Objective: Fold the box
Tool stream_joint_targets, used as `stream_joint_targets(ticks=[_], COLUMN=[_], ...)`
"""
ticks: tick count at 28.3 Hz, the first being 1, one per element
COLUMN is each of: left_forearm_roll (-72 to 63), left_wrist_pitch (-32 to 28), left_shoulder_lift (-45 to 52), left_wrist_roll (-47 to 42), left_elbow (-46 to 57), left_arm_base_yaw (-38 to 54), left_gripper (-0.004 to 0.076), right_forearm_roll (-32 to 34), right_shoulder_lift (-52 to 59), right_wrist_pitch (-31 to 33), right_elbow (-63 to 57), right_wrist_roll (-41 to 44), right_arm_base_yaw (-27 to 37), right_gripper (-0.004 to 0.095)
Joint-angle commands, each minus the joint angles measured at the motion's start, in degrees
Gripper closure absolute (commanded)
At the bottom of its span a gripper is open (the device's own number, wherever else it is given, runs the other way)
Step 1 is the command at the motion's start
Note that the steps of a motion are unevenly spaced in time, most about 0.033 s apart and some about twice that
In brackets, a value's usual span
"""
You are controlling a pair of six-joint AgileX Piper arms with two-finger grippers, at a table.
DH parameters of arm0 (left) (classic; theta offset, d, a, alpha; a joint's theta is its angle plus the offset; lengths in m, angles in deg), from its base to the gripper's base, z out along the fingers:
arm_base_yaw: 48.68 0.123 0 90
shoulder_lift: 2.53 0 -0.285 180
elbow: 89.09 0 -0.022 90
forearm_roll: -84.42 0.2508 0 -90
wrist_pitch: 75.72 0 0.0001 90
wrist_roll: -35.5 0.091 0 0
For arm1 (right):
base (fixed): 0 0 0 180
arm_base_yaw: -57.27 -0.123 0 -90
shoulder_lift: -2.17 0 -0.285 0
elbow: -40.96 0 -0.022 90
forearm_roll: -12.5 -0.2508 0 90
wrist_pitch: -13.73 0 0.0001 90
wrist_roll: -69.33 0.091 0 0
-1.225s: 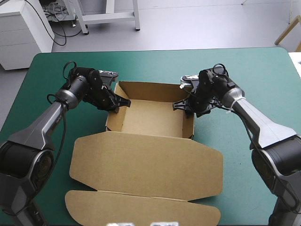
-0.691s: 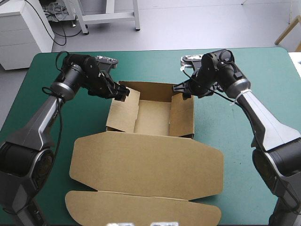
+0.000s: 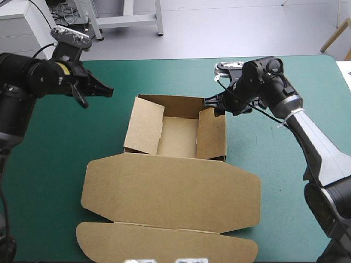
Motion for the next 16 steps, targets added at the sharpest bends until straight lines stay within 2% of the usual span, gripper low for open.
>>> stream_joint_targets(ticks=[1,5,10,16], left_forearm_roll=[0.55,0.16,-0.39,-0.39], left_wrist_pitch=[2.59,0.22,-5.56,-8.5], left_shoulder_lift=[8.09,15.72,25.15,37.74], left_wrist_roll=[1.69,3.81,3.81,4.07], left_elbow=[7.12,17.54,30.56,46.94], left_arm_base_yaw=[-0.02,-0.02,-0.02,-0.02], left_gripper=[0.0734,0.0734,0.0734,0.0734], right_forearm_roll=[-0.69,-0.69,-0.9,-4.23], right_shoulder_lift=[2.61,2.61,0.75,-3.2], right_wrist_pitch=[-1.64,-2.87,-3.13,-2.7], right_elbow=[-2.14,-4.74,-5.17,-5.3], right_wrist_roll=[0.86,0.73,0.73,0.12], right_arm_base_yaw=[0.2,0.2,0.2,0.2], right_gripper=[0.0398,0.0399,0.04,0.0399])
